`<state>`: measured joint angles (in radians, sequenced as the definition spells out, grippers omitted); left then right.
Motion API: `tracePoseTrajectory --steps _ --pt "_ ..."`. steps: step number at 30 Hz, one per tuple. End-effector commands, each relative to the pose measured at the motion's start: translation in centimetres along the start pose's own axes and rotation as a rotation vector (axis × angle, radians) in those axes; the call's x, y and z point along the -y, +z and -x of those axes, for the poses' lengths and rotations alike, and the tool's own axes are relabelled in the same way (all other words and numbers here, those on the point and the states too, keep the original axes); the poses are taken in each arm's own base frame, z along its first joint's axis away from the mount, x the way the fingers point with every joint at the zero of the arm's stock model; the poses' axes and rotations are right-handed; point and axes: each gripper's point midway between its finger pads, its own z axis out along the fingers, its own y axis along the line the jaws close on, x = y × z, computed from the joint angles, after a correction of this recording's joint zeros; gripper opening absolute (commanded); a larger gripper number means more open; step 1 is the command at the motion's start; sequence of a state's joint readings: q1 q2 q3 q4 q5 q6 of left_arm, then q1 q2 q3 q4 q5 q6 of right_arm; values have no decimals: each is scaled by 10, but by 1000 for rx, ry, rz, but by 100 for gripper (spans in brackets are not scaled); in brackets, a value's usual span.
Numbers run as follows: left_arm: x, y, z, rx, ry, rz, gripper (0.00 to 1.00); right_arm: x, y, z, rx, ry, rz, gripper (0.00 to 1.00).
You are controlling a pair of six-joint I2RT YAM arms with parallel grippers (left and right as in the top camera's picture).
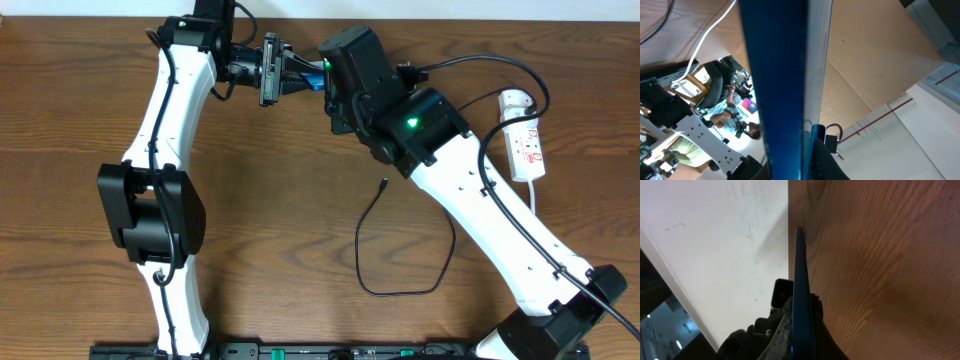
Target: Plug charger to phone and switch on socket
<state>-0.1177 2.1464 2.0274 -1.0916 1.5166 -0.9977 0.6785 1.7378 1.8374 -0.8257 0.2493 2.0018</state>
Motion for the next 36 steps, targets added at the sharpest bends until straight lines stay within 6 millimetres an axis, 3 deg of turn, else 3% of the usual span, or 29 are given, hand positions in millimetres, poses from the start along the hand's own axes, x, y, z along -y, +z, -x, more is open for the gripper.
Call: tracePoseTrajectory --steps 1,5,9,15,18,23,27,31,33,36 --pt "8 -3 -15 9 49 -5 11 -18 -25 -3 -25 5 63 1" --pt "6 -4 -12 27 48 5 8 -18 -25 -2 -25 5 63 2" --pt "6 -4 -12 27 48 5 7 -20 -25 -3 -25 -26 71 11" --pt "6 -4 -12 27 58 5 8 -23 -25 3 12 -51 87 43" --pt "8 -4 -11 29 86 3 7 -27 -25 11 52 -91 104 75" --pt "11 -4 -3 63 146 12 8 -35 -24 33 102 -235 106 98" --pt "4 -6 16 169 239 73 7 -46 -30 54 77 -485 99 99" --pt "3 -7 19 180 427 100 7 -46 -33 72 8 -751 72 99" --pt "3 -7 20 169 659 122 7 -32 -30 89 -55 -983 7 99" --pt "2 -7 19 161 784 135 7 -1 -26 116 -79 -1059 -145 99"
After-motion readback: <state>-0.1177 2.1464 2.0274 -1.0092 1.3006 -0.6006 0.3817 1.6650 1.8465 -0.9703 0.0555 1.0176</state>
